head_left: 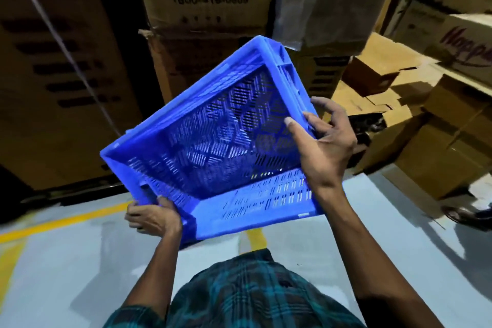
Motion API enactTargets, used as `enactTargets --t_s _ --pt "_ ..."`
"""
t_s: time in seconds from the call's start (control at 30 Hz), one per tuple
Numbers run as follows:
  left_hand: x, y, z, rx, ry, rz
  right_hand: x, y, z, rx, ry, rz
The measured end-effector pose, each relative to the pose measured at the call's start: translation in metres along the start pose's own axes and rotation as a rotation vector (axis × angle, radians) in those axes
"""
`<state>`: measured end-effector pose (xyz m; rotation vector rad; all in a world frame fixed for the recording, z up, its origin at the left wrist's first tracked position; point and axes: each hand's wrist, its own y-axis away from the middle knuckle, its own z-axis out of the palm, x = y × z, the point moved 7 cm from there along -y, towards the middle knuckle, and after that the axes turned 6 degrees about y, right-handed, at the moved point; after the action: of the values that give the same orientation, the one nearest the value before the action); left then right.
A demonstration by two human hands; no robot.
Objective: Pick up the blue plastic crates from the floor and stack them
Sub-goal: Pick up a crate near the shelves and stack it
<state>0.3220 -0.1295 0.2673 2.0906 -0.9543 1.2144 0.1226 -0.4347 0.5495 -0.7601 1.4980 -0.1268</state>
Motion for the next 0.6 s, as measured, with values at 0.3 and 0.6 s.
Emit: enactTargets --t_s 0.3,0.6 --pt "0.048 -0.114 0.017 -0.004 0.179 -0.075 0.031 -0.063 0.094 0.010 -0.006 0.052" --pt "0.137 -0.220 0.028 0.072 0.080 0.059 0.112 -0.140 0.202 0.030 0.066 0.305"
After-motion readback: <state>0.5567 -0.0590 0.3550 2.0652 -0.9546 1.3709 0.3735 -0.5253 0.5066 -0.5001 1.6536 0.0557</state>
